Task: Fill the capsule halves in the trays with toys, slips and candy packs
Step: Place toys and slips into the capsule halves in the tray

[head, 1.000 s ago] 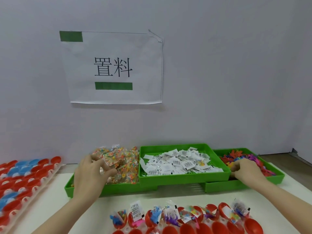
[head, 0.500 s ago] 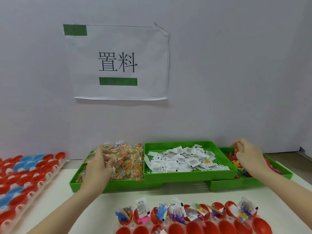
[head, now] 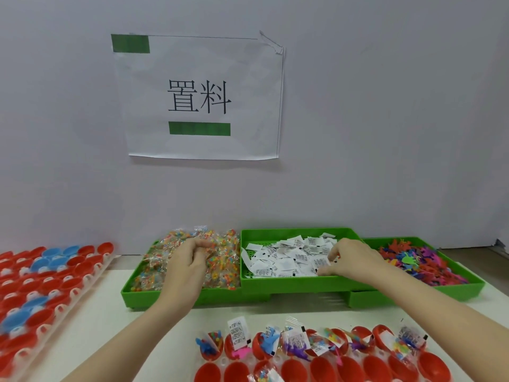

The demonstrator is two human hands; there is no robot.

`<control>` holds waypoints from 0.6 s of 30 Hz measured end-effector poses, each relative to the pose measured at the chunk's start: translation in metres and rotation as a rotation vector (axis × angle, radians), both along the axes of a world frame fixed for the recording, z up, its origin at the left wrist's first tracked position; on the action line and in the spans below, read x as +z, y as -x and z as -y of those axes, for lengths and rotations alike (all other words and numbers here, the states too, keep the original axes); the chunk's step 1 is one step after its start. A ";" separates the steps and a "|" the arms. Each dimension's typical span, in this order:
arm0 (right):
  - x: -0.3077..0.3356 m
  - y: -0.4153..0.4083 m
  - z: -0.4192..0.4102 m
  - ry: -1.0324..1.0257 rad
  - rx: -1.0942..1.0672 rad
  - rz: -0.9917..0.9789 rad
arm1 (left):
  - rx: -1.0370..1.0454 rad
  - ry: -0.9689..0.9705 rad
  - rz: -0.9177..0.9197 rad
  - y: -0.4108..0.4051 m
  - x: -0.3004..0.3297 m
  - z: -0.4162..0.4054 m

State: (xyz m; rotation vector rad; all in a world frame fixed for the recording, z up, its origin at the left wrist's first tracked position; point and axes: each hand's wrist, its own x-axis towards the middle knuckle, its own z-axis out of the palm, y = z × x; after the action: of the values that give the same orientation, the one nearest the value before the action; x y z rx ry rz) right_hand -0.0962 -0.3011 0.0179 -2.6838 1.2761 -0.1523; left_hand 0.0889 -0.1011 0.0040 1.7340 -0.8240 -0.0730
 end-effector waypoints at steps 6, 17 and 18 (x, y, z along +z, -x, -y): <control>-0.002 0.005 0.000 0.051 -0.029 0.167 | -0.087 0.064 -0.079 0.015 0.011 0.000; 0.008 0.015 -0.009 0.085 -0.032 0.613 | -0.163 0.192 -0.488 0.033 0.022 0.004; 0.012 0.015 -0.013 -0.014 -0.004 0.718 | -0.168 0.181 -0.493 0.036 0.023 0.006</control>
State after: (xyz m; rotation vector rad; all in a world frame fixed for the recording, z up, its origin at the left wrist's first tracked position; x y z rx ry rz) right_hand -0.1113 -0.2886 0.0304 -2.2573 1.0238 -0.9910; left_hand 0.0533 -0.1070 0.0268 1.3890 -0.5850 -0.5034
